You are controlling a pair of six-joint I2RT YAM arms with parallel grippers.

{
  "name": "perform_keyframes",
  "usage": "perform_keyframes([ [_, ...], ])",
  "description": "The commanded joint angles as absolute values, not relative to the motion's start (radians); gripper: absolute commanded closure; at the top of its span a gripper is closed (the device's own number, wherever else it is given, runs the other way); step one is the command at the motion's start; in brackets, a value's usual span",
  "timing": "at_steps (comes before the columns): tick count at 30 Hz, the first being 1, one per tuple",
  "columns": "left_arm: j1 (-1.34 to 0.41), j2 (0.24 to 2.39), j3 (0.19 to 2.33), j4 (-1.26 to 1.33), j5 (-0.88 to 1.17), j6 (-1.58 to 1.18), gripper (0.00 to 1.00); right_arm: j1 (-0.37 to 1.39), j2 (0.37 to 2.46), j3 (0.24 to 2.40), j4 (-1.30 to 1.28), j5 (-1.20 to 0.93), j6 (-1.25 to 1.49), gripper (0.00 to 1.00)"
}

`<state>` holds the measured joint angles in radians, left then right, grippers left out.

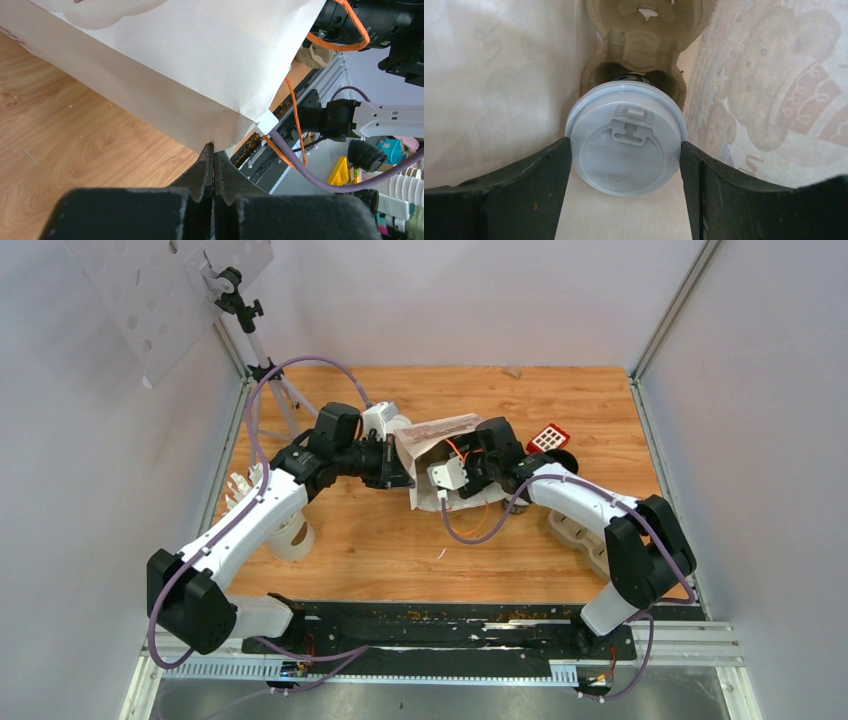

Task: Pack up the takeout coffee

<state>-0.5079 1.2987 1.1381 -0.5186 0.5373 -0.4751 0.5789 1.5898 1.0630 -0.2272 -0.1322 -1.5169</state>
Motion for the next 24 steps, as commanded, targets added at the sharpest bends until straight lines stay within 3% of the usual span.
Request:
perform_keyframes([
  [1,-0.504,1.298,1.171,-0.485,0.563,-0.486,1.00,0.572,1.604,1.085,-0.188,-0.173,-1.509,0.32],
  [24,-0.504,1.301,1.169,-0.490,0.574,-0.491,1.00,0.547,1.659,1.086,-0.158,-0.188,-1.520,0.31],
])
